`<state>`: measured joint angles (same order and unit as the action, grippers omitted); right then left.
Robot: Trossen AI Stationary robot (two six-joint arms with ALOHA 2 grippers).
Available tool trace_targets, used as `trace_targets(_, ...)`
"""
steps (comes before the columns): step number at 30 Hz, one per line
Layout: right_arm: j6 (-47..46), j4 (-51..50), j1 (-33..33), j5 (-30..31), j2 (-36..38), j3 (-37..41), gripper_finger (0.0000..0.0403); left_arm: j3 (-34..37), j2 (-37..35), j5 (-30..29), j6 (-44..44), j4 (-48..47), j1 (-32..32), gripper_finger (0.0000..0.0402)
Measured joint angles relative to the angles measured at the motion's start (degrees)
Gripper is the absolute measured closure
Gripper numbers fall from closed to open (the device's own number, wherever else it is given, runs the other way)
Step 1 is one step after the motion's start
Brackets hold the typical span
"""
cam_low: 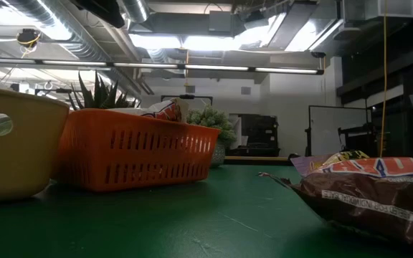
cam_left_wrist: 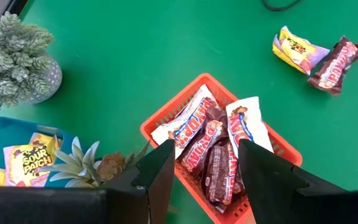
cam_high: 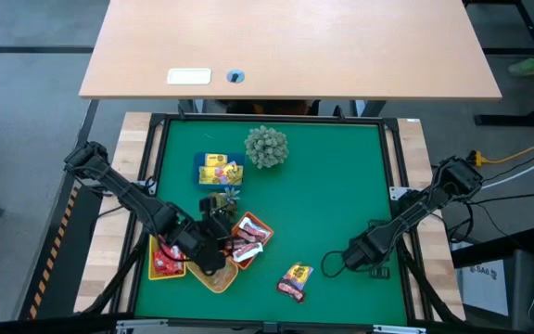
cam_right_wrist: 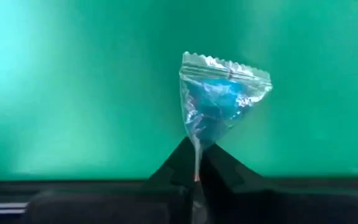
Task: Sort candy
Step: Put the blue gummy into the light orange bin
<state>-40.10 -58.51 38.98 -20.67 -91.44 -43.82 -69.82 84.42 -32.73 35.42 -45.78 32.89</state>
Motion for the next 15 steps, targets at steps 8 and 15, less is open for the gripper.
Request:
trace_targets(8,0.8,8.1,-2.0,6.9,0.0,-7.2,0.0398,0.0,0.0,-2.5,-4.3,2.8,-2.6,0.0239)
trace_targets(15,10.1,16.5,-6.8,18.6,0.0,-15.4,0.0395,0.0,0.0,1.8,-19.6,13.2,-3.9,0.0239)
